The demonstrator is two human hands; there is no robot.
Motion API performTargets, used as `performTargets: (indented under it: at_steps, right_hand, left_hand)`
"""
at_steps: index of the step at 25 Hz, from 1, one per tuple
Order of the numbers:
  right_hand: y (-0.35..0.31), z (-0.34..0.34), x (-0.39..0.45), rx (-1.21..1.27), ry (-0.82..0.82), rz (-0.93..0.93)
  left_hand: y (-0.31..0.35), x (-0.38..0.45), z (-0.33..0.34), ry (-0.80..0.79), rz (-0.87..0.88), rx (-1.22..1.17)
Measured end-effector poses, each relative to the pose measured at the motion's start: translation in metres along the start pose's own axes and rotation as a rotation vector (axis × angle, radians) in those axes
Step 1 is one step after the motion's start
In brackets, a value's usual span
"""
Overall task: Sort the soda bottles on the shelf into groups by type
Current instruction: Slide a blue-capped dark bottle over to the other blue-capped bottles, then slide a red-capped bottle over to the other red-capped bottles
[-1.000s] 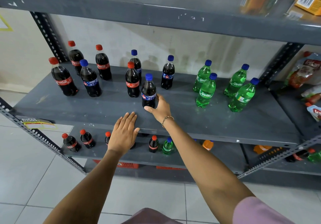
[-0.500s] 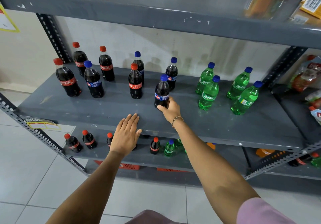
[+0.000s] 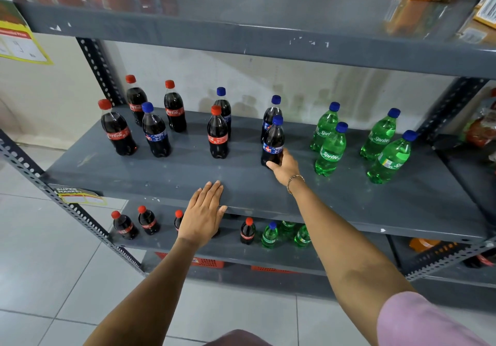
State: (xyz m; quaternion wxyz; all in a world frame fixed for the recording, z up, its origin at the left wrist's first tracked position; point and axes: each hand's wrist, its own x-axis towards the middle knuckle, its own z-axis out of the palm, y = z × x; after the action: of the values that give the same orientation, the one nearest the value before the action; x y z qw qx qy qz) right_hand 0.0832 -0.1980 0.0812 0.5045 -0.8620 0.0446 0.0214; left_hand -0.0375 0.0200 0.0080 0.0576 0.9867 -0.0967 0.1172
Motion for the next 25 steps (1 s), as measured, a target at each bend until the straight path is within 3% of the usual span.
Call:
performTargets:
  at_steps: [13,15,20,25]
  right_hand:
    - [0.007,0.002,0.004,0.087,-0.017,0.030]
    - [0.008,0.006,-0.006,0.128,0.068,0.047]
    - [-0.003,0.029,-0.040,0.135,0.483,0.029]
    - [-0.036,0.080,-0.059,0.071,0.246,-0.173]
  left_hand:
    - [-0.001,0.001,0.002,0.011,0.001,-0.007]
    - [-0.002,0.002,0.002,0.007,0.007,-0.014]
    - [-0.028,0.002,-0.002,0.001,0.069,0.007]
    - [-0.090,-0.011,-0.015,0.003,-0.033,0.010]
